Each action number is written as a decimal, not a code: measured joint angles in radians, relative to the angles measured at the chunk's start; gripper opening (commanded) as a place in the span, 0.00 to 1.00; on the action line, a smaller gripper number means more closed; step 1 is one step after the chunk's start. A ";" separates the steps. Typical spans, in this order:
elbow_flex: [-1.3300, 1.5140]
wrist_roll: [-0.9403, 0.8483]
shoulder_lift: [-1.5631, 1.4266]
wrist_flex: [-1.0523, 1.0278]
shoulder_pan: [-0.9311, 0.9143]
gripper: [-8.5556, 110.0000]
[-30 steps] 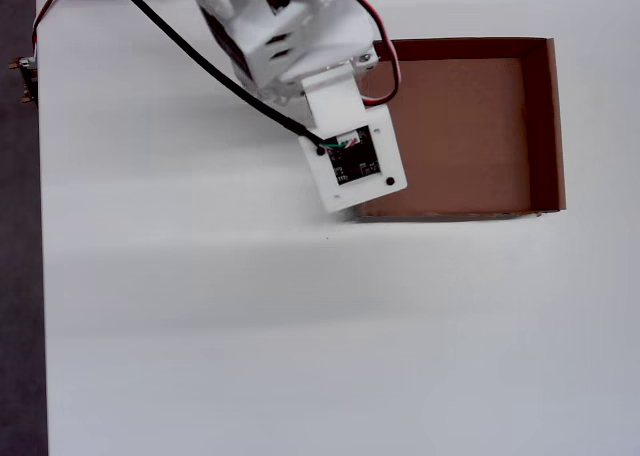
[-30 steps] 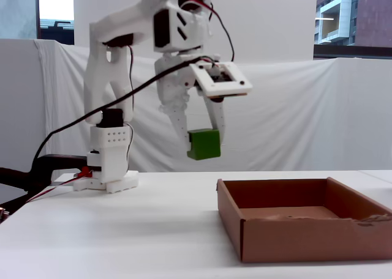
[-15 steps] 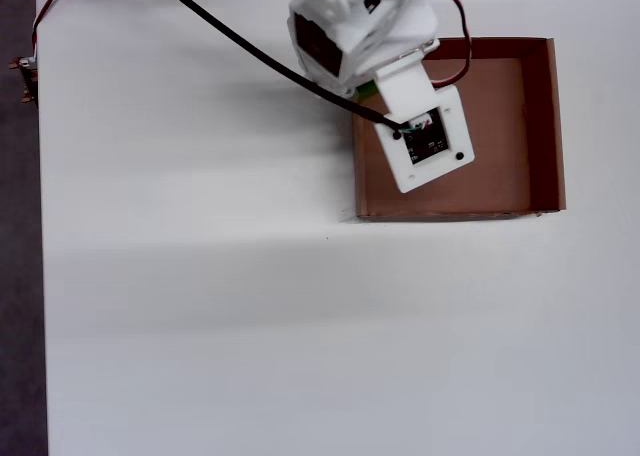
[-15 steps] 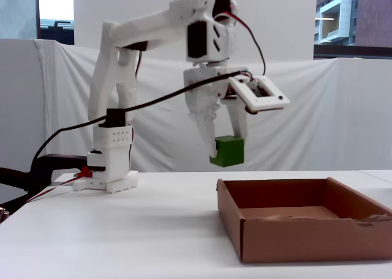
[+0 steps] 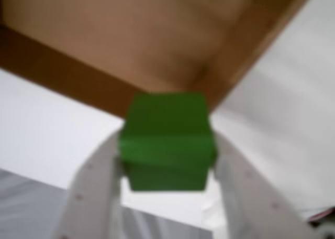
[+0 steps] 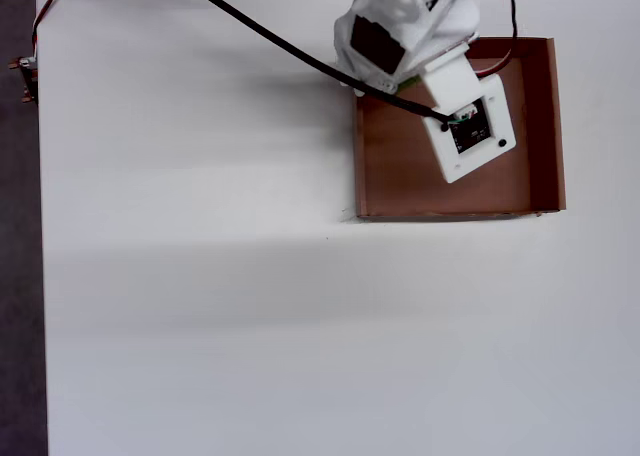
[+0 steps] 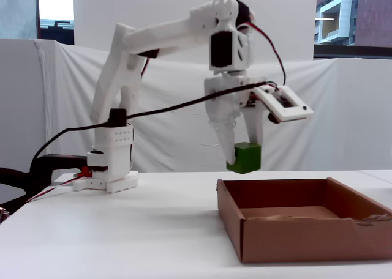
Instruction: Grasp a green cube and put it in a box.
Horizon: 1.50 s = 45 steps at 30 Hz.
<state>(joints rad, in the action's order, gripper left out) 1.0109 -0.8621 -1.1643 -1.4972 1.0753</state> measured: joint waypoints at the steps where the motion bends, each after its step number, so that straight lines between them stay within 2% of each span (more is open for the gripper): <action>1: -0.008 0.000 0.009 0.000 -0.002 0.20; 45: -0.262 0.000 0.399 0.000 0.046 0.20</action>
<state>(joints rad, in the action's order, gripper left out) 0.7486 -0.8621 -0.7655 -1.4972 1.1213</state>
